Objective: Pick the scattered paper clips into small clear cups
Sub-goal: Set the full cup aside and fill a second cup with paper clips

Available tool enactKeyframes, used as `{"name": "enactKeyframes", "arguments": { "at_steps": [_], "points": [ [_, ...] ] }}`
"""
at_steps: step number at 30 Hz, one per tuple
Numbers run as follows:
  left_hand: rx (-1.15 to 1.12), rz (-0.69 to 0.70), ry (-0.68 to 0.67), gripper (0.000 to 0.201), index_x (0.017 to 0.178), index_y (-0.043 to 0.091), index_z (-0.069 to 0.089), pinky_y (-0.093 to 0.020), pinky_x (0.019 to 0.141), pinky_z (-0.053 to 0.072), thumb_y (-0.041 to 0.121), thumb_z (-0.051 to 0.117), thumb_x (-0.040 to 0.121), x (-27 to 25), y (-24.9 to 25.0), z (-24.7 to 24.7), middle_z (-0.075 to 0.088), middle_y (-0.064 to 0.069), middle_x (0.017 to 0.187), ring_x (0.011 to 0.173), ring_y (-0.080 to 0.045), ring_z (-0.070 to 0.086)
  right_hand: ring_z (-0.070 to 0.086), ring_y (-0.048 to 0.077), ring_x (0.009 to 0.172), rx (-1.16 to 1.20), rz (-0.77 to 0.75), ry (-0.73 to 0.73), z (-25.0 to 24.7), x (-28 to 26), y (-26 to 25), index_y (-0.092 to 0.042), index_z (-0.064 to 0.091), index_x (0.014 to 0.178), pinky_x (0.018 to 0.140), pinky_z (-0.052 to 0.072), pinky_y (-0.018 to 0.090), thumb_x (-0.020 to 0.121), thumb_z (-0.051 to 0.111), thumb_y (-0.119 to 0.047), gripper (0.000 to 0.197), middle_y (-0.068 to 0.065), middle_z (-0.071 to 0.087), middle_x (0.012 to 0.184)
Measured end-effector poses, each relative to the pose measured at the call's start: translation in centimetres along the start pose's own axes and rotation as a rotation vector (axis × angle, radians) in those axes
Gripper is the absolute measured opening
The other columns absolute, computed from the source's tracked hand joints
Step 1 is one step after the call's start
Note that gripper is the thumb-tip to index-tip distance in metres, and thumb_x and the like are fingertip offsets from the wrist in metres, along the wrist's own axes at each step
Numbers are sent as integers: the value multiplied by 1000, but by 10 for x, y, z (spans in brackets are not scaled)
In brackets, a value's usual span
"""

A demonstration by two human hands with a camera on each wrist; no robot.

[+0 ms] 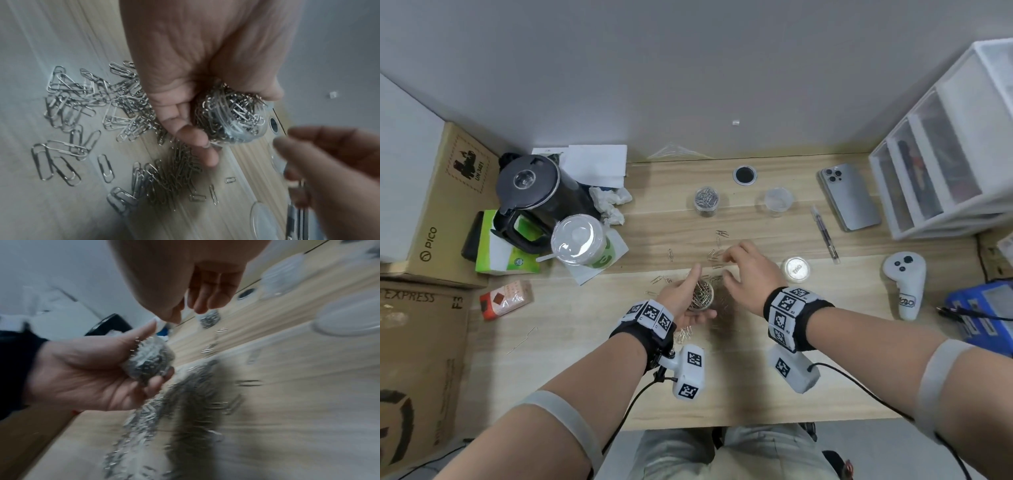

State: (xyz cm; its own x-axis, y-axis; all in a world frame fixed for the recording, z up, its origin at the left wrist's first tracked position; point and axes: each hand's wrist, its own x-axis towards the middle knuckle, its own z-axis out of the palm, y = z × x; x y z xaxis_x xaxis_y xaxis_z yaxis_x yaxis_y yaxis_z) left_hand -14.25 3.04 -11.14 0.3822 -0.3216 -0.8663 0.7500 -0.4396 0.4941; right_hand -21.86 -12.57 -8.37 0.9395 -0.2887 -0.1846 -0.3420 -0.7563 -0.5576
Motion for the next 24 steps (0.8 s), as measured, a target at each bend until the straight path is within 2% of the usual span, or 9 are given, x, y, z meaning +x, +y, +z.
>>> {"name": "enactKeyframes", "arguments": {
  "at_steps": [4, 6, 8, 11, 14, 18, 20, 22, 24],
  "points": [
    [-23, -66, -42, 79, 117, 1, 63, -30, 57, 51, 72, 38, 94, 2, 11, 19, 75, -22, 96, 62, -29, 69, 57, 27, 72, -163, 416, -105, -14, -7, 56, -19, 38, 128, 64, 49, 33, 85, 59, -31, 50, 9, 34, 124],
    [-72, -109, -45, 69, 113, 5, 60, -32, 60, 48, 67, 34, 98, 3, 14, 25, 72, -23, 91, 60, -31, 68, 59, 29, 69, -195, 534, -150, -16, -12, 81, -23, 31, 131, 63, 51, 35, 82, 61, -32, 59, 12, 28, 126],
    [-101, -135, -43, 58, 119, 4, 55, -33, 60, 46, 55, 33, 103, 4, 14, 30, 72, -25, 88, 60, -34, 68, 59, 30, 69, -192, 561, -170, -17, -14, 98, -28, 26, 132, 61, 49, 33, 81, 63, -33, 63, 13, 26, 129],
    [-104, -143, -59, 47, 118, 0, 56, -31, 58, 49, 41, 37, 104, 7, 14, 38, 72, -25, 89, 65, -35, 68, 59, 30, 69, -182, 517, -192, -17, -14, 111, -31, 32, 128, 64, 53, 37, 82, 64, -34, 57, 12, 28, 127],
    [-132, -143, -87, 49, 114, -1, 58, -30, 55, 51, 40, 33, 105, 10, 14, 46, 70, -24, 92, 69, -34, 68, 59, 29, 74, -123, 443, -208, -20, -12, 112, -27, 41, 127, 74, 55, 39, 83, 62, -37, 51, 9, 33, 123],
    [-175, -130, -102, 51, 118, -4, 58, -30, 55, 54, 38, 32, 105, 15, 12, 51, 72, -24, 90, 67, -34, 71, 55, 22, 95, 177, 158, -169, -29, -12, 93, -27, 46, 133, 92, 48, 35, 73, 72, -42, 67, -1, 38, 119],
    [-190, -127, -98, 49, 121, -3, 58, -30, 54, 55, 37, 35, 104, 15, 11, 55, 71, -23, 89, 66, -34, 70, 54, 16, 99, 269, 16, -184, -31, -12, 77, -25, 49, 133, 94, 48, 34, 68, 76, -40, 71, -7, 39, 113],
    [-205, -111, -83, 43, 122, 2, 59, -34, 60, 56, 35, 39, 102, 16, 11, 59, 70, -20, 92, 72, -31, 69, 55, 14, 99, 281, -66, -220, -31, -10, 62, -25, 50, 132, 94, 48, 32, 66, 76, -42, 73, -9, 39, 109],
    [-222, -73, -83, 39, 121, 9, 64, -38, 70, 54, 34, 42, 101, 16, 11, 63, 71, -15, 100, 87, -28, 67, 58, 14, 95, 228, -121, -262, -29, -8, 50, -26, 50, 130, 91, 48, 31, 66, 74, -44, 71, -9, 39, 109]
  ]
}}
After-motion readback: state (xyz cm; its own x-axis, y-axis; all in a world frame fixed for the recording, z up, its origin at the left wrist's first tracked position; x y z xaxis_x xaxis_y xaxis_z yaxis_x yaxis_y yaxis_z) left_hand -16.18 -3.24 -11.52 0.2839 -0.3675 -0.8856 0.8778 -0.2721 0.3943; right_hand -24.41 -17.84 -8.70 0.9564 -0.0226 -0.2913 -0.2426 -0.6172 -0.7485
